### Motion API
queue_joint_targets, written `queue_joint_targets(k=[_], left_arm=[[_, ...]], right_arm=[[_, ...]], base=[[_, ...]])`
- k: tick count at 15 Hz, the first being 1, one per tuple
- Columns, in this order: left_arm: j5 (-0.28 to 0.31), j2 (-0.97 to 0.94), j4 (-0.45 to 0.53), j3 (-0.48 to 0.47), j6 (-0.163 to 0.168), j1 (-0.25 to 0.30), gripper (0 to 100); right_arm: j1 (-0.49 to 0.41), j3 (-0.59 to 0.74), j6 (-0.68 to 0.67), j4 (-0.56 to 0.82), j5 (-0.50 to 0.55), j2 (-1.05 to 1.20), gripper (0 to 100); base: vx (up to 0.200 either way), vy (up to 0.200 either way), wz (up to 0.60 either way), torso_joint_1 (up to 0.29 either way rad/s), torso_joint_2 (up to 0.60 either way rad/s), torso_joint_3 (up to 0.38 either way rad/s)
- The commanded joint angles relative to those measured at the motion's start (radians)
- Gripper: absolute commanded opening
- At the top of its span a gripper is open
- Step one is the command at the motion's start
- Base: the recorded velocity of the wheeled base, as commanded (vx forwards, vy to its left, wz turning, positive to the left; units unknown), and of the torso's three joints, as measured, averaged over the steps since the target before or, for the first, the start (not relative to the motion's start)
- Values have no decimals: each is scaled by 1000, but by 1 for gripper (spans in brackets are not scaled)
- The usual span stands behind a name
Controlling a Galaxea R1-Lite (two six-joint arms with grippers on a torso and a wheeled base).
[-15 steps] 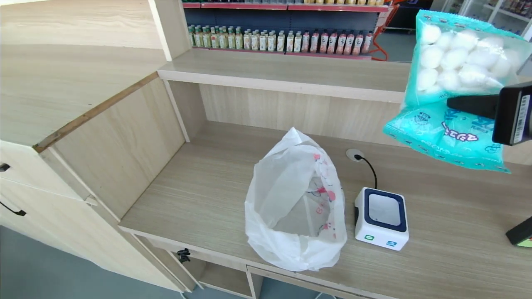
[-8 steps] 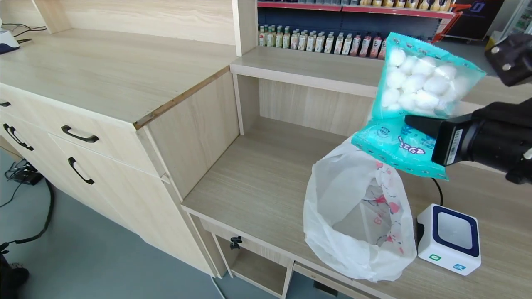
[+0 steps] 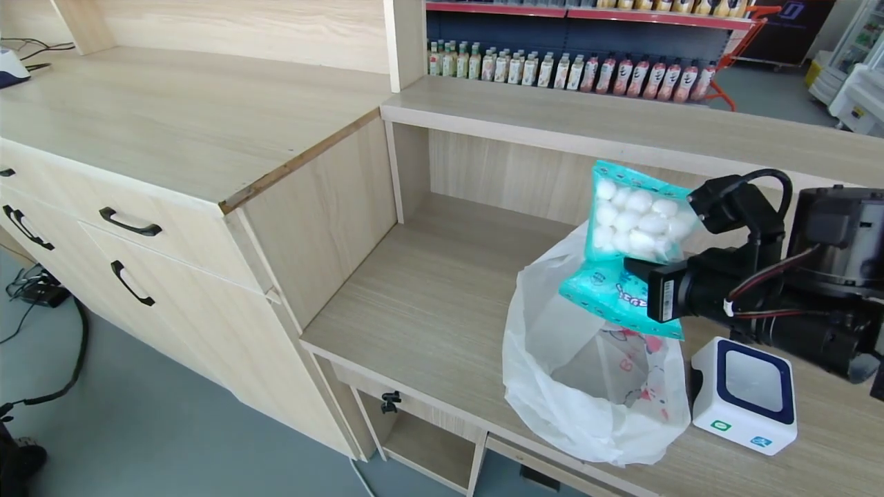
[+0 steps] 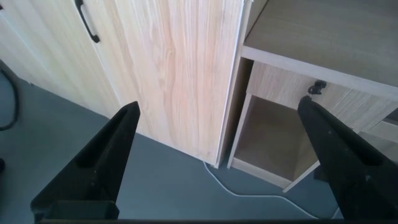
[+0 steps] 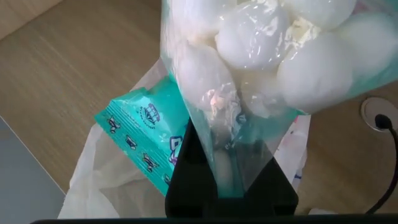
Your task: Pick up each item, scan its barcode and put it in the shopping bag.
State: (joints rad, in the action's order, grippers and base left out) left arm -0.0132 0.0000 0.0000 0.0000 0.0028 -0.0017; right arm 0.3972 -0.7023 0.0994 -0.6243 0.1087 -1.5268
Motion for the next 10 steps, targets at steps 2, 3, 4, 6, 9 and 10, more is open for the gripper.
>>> queue_joint_targets(k=[2,3,4,6,9,10], left_arm=[[-1,0,-2,0,0,0,100],[-1,0,0,0,0,0,100],[-1,0,0,0,0,0,100],[-1,0,0,0,0,0,100],[-1,0,0,0,0,0,100],[-1,0,0,0,0,0,100]], right_arm=[[-52,1,3,-26,-38,-108,0],[-61,-2,3,-28,-41,-134,0],[-63,-2,3,-28,-43,-142,0],[-61,-3,3,-28,-50,-167,0],[-55,21,6,-22,-61,-165,0],[-55,27,6,-18,-63,-165,0]], base=[[0,0,0,0,0,0],[0,0,0,0,0,0],[0,0,0,0,0,0],[0,0,0,0,0,0],[0,0,0,0,0,0],[0,0,0,0,0,0]])
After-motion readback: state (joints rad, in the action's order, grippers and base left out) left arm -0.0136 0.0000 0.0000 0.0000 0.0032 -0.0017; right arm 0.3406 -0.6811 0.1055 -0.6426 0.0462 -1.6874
